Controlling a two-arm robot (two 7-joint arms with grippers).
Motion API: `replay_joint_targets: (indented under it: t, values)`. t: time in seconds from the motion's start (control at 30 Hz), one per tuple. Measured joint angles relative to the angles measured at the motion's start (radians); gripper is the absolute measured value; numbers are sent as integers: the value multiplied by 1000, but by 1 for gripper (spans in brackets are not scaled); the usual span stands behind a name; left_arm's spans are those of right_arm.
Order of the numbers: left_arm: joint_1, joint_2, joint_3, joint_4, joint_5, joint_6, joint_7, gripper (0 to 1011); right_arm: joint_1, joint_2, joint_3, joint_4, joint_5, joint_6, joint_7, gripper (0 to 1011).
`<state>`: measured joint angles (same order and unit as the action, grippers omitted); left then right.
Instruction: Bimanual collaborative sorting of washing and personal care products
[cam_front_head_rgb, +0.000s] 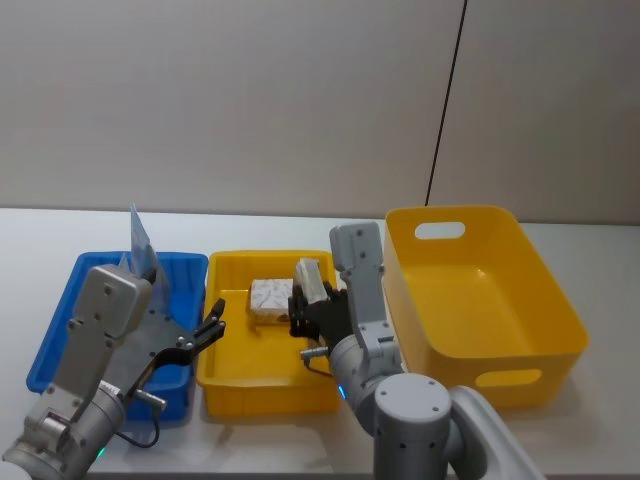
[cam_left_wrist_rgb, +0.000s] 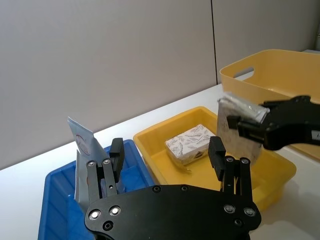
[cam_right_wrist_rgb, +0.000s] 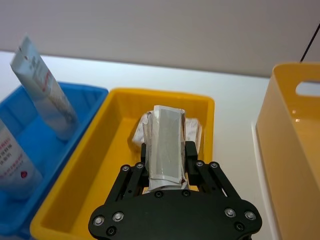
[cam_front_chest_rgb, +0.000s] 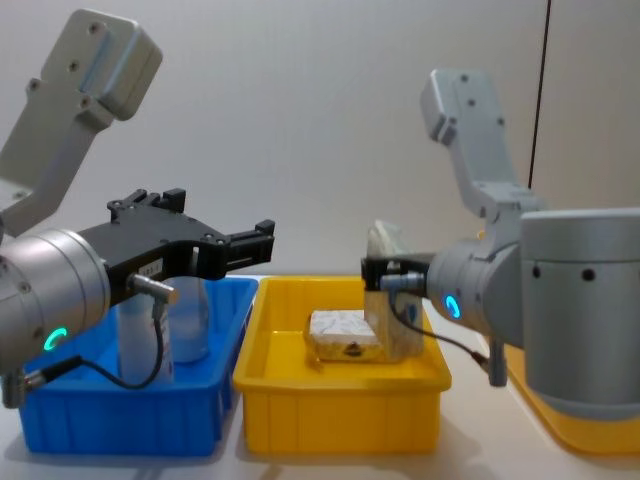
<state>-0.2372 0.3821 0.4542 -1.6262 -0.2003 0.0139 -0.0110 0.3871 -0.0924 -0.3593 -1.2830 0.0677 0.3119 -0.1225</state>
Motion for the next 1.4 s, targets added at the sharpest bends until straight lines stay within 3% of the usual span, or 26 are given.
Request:
replay_joint_targets:
  t: [0.27, 0.5, 0.93, 1.4]
  values:
    - [0, 0, 0, 0, 0, 0, 0, 1001, -16, 22, 13, -58, -11, -66, 7, 359]
    - [0, 0, 0, 0, 0, 0, 0, 1001, -30, 47, 42, -121, -28, -80, -6, 359]
    - [0, 0, 0, 0, 0, 0, 0, 1001, -42, 96, 113, -211, -55, 8, -38, 359]
    - [0, 0, 0, 0, 0, 0, 0, 1002, -31, 124, 172, -197, -55, 95, -33, 359]
